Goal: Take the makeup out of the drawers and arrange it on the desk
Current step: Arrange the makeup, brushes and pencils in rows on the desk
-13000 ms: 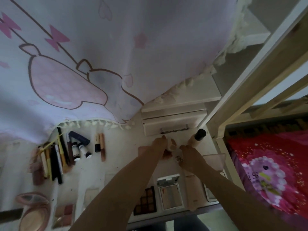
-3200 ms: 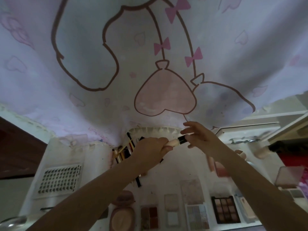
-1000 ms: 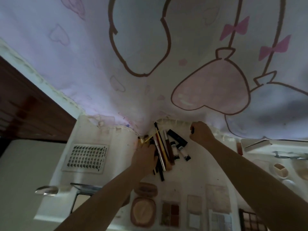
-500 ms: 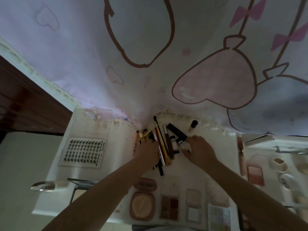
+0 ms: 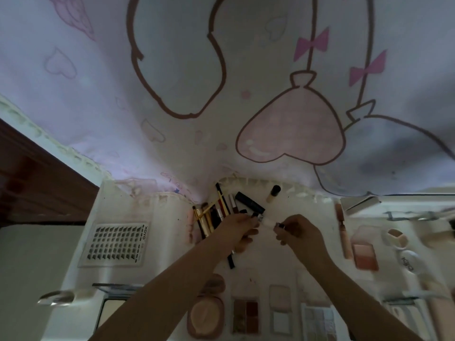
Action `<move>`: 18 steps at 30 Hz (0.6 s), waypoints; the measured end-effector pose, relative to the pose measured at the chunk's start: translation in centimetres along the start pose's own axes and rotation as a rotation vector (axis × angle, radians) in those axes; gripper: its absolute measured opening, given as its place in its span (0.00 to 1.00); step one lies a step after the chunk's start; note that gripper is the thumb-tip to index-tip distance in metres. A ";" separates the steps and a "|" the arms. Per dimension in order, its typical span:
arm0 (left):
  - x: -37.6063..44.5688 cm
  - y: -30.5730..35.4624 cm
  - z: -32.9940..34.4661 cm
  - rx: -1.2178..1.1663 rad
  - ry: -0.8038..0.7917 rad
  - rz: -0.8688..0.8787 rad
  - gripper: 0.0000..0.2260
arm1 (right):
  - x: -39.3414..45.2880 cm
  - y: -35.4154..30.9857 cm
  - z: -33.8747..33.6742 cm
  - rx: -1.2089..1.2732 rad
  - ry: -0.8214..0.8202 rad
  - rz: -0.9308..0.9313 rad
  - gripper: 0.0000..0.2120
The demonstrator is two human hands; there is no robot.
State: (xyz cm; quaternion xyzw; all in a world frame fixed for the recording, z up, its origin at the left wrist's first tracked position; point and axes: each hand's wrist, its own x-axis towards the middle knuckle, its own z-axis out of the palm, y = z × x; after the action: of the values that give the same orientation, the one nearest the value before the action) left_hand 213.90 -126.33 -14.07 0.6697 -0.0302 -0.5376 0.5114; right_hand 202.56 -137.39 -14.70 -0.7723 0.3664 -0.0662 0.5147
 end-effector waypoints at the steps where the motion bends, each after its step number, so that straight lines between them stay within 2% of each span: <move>1: -0.2 0.1 0.4 -0.079 -0.028 -0.004 0.07 | -0.3 -0.1 -0.2 0.067 0.007 0.000 0.11; 7: -0.7 0.5 2.0 -0.499 -0.051 0.059 0.07 | -1.4 0.1 -1.2 0.209 -0.017 -0.014 0.12; 9: -0.8 0.3 2.0 -0.489 -0.040 0.069 0.06 | -1.3 0.1 -1.5 0.233 0.047 -0.009 0.10; 10: -0.9 0.3 1.9 -0.344 -0.019 0.085 0.06 | -1.2 -0.1 -1.8 0.214 0.078 -0.016 0.10; 12: -1.2 0.3 1.8 0.169 0.003 0.171 0.07 | -0.9 -0.6 -2.4 0.160 0.079 -0.015 0.09; 14: -1.4 0.3 1.8 0.675 -0.043 0.303 0.04 | -0.5 -1.4 -2.8 0.096 -0.029 0.070 0.12; 16: -2.0 0.7 2.4 0.968 -0.115 0.417 0.06 | -0.5 -2.1 -2.9 -0.007 -0.156 0.150 0.19; 18: -2.6 1.1 2.9 1.091 -0.134 0.467 0.11 | -0.4 -2.5 -2.9 -0.138 -0.191 0.129 0.24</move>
State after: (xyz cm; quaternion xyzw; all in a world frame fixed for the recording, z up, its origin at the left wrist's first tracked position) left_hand 211.18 -127.24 -11.26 0.7759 -0.4808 -0.3588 0.1951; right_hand 202.11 -138.74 -11.16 -0.7836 0.3683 0.0661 0.4959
